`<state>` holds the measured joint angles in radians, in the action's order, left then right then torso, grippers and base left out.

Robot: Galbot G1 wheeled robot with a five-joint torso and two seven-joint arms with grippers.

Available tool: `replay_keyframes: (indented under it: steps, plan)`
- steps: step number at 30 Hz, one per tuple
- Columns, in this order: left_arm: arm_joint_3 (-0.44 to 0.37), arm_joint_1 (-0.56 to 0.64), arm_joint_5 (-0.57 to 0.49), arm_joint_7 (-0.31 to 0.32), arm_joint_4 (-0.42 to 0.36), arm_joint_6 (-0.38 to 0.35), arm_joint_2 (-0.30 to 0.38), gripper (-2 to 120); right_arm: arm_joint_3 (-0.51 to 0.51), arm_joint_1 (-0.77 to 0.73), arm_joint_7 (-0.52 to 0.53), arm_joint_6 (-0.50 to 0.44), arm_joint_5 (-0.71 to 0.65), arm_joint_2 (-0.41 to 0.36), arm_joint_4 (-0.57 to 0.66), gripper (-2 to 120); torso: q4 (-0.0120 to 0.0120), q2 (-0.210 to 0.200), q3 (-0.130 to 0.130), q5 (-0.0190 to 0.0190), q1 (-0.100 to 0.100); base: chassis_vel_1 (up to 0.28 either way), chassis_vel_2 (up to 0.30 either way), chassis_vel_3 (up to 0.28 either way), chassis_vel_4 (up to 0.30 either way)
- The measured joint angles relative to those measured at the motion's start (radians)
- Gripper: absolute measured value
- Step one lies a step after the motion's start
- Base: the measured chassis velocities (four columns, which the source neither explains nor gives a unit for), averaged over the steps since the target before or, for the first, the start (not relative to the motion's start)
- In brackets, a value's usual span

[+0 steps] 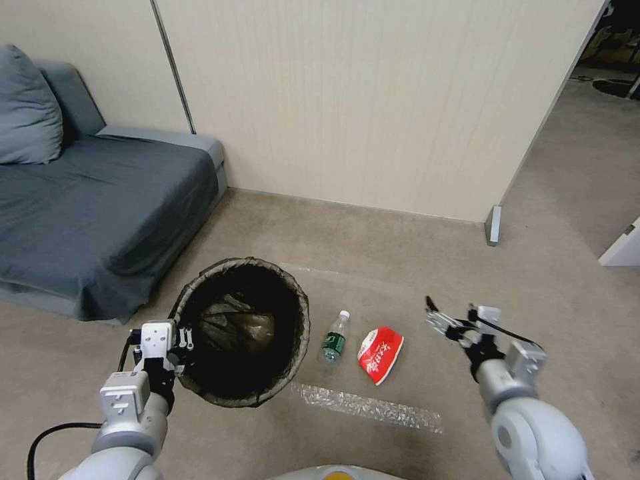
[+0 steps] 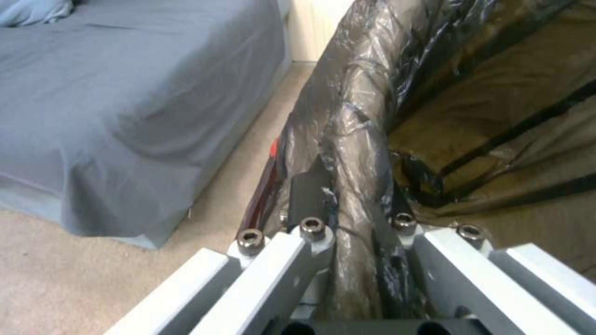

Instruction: Pick up the trash bin, then pick up the garbage from the floor and place it into the trash bin.

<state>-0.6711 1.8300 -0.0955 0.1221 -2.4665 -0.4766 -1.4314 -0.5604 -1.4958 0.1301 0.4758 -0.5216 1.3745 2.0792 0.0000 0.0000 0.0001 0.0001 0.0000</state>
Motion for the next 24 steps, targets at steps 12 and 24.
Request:
replay_keyframes:
  steps: [12, 24]
  plan:
    - [-0.01, -0.009, -0.012, 0.003, -0.015, -0.017, 0.002, 1, 0.138, 0.164, 0.163, 0.135, -0.263, -0.02, -0.185, 100, 0.0001, 0.0, 0.0, -0.0002, 0.0, 0.0, 0.0, 0.0, 0.0]
    - [-0.012, 0.006, -0.011, 0.005, -0.029, -0.019, -0.002, 1, 0.228, 0.247, 0.291, 0.139, -0.339, 0.018, -0.351, 100, 0.0, 0.0, 0.0, -0.0001, 0.0, 0.0, 0.0, 0.0, 0.0]
